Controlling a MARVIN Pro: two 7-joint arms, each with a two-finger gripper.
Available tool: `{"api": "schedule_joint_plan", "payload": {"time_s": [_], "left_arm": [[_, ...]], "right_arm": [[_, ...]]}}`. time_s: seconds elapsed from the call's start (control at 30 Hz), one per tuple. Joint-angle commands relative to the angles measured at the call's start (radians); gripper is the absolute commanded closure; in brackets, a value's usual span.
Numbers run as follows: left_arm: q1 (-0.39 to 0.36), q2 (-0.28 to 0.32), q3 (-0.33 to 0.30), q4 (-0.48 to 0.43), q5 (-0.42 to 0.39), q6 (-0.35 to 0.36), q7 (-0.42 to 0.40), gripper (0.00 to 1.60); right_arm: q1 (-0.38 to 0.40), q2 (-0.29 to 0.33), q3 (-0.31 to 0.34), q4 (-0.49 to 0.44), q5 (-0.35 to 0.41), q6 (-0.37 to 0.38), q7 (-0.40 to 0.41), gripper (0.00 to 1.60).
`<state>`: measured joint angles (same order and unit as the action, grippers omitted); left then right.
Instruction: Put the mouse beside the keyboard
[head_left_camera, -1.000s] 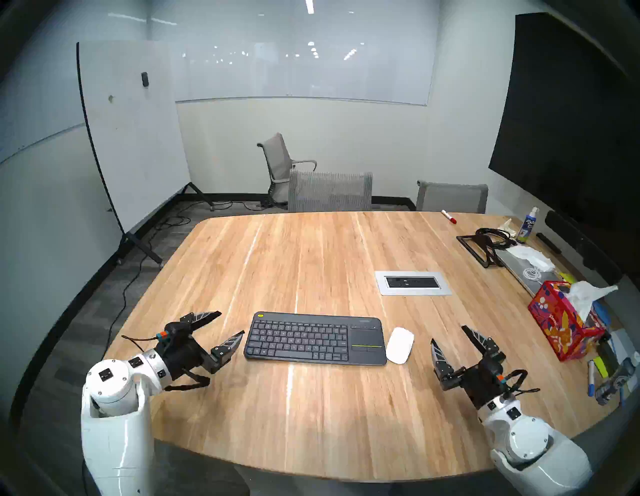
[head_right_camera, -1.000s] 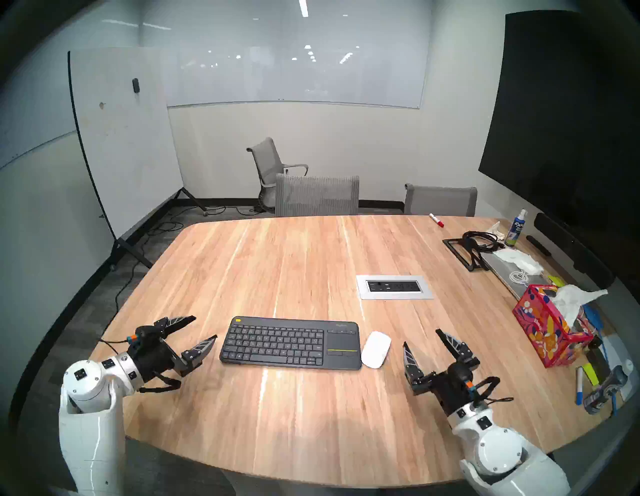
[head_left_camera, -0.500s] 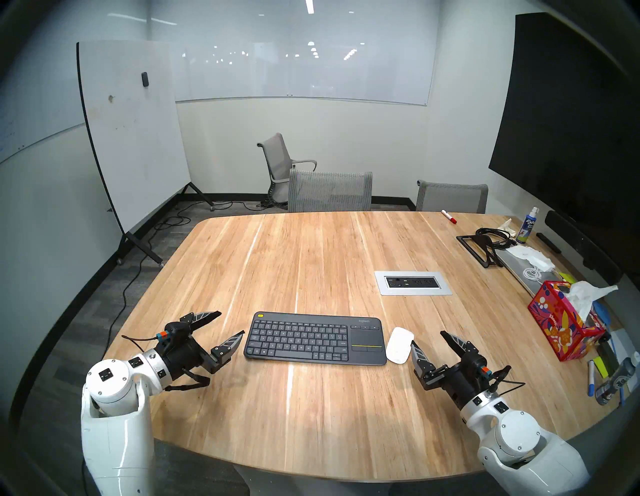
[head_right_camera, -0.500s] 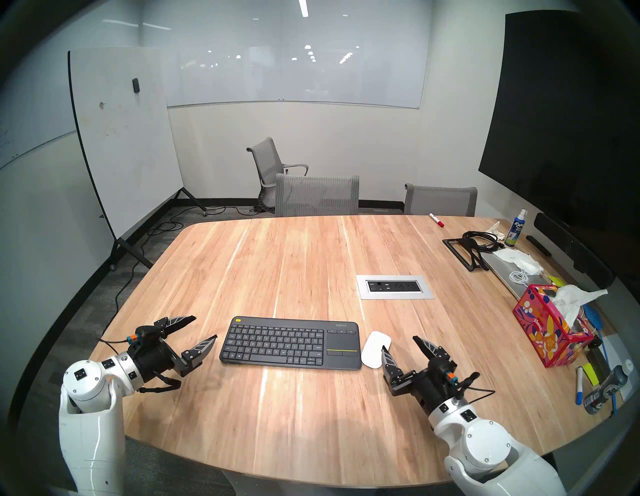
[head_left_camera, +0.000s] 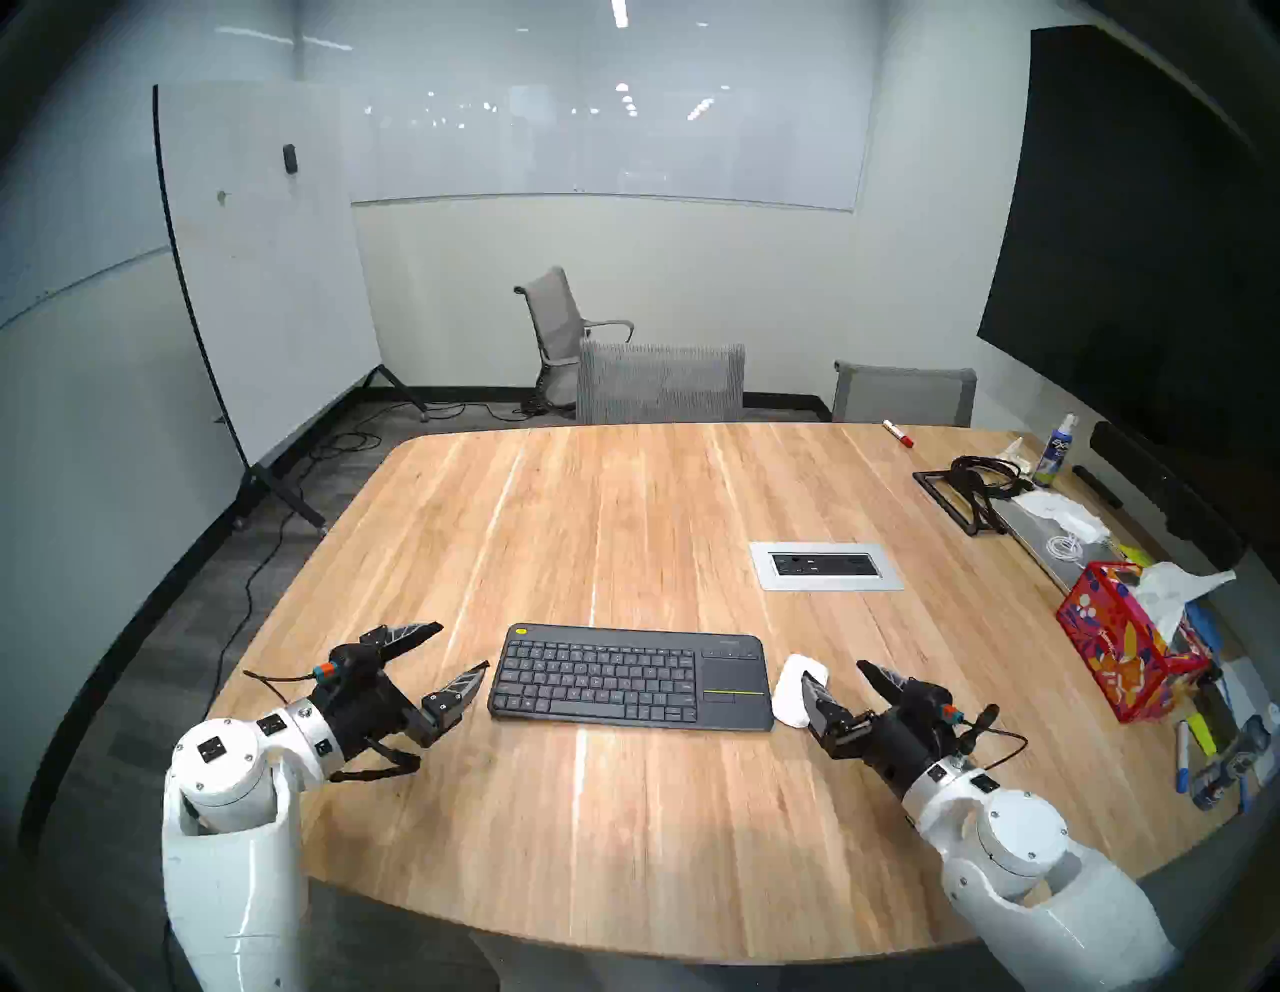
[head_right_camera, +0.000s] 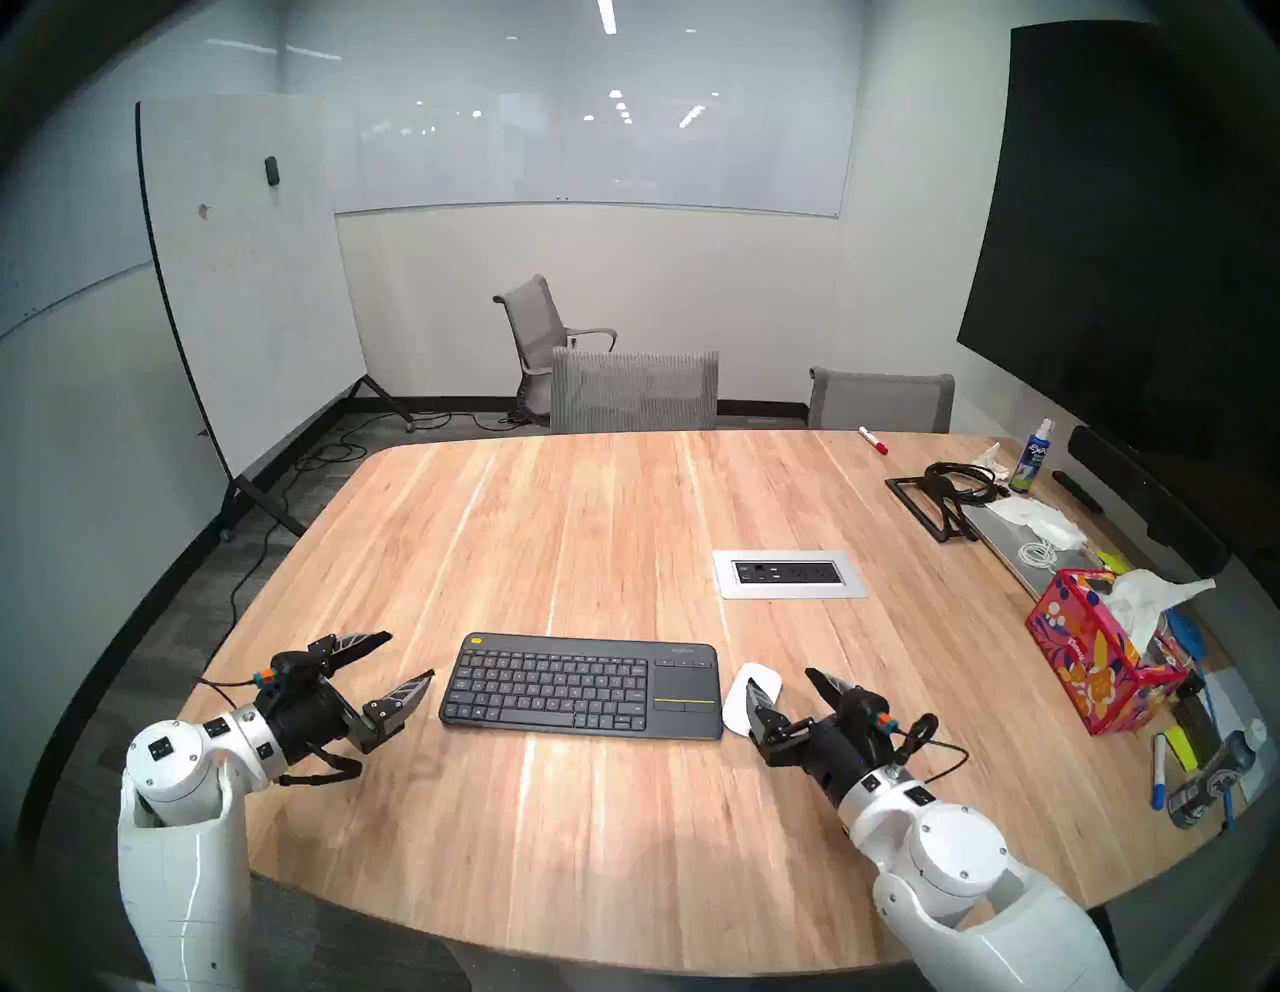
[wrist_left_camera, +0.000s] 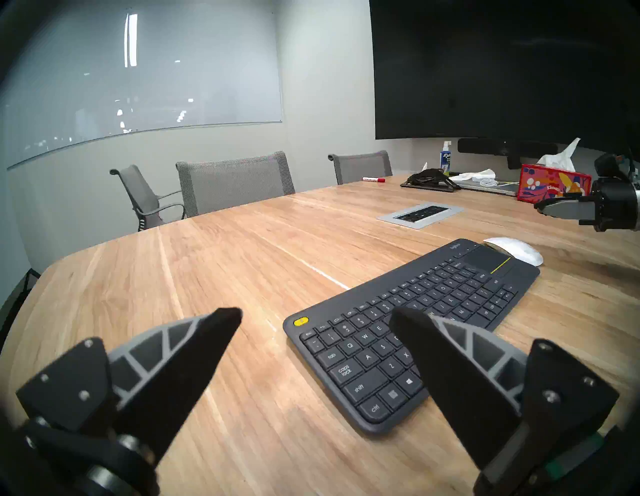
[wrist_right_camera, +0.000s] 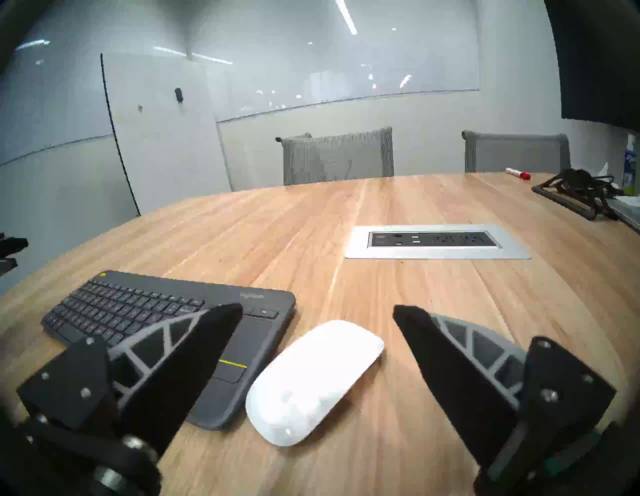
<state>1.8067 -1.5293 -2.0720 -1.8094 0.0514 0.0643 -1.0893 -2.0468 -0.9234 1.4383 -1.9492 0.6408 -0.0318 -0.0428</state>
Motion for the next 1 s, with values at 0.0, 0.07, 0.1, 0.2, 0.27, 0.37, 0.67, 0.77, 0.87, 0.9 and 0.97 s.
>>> {"api": "schedule_joint_plan", "payload": {"time_s": [0.0,0.07,0.1,0.2,0.27,0.37,0.67,0.77,0.87,0.9,0.97], "left_arm": [[0.001,0.000,-0.003,-0.020,0.000,0.000,0.001,0.00],[0.001,0.000,-0.003,-0.020,0.000,0.000,0.001,0.00],[0.001,0.000,-0.003,-0.020,0.000,0.000,0.001,0.00],[0.001,0.000,-0.003,-0.020,0.000,0.000,0.001,0.00],[0.001,0.000,-0.003,-0.020,0.000,0.000,0.001,0.00],[0.001,0.000,-0.003,-0.019,0.000,0.000,0.001,0.00],[0.001,0.000,-0.003,-0.018,-0.001,0.000,0.000,0.00],[0.000,0.000,-0.003,-0.018,-0.001,-0.001,0.000,0.00],[0.000,0.000,-0.003,-0.018,-0.001,-0.001,0.000,0.00],[0.000,0.000,-0.003,-0.018,-0.001,-0.001,0.000,0.00],[0.000,0.000,-0.003,-0.018,0.000,0.000,0.000,0.00]], "right_arm": [[0.089,-0.041,-0.002,-0.028,0.047,0.087,-0.052,0.00],[0.103,-0.051,-0.006,-0.033,0.057,0.126,-0.079,0.00],[0.103,-0.051,-0.006,-0.033,0.057,0.126,-0.079,0.00],[0.124,-0.047,-0.015,-0.041,0.059,0.190,-0.107,0.00],[0.137,-0.032,-0.023,-0.049,0.049,0.217,-0.108,0.00],[0.170,-0.018,-0.043,-0.072,0.022,0.283,-0.136,0.00],[0.244,-0.082,-0.110,-0.108,0.002,0.425,-0.247,0.00],[0.266,-0.129,-0.141,-0.112,0.001,0.463,-0.299,0.00],[0.284,-0.170,-0.171,-0.111,0.006,0.490,-0.357,0.00],[0.288,-0.183,-0.181,-0.106,0.015,0.485,-0.379,0.00],[0.300,-0.210,-0.198,-0.096,0.016,0.489,-0.422,0.00]]}}
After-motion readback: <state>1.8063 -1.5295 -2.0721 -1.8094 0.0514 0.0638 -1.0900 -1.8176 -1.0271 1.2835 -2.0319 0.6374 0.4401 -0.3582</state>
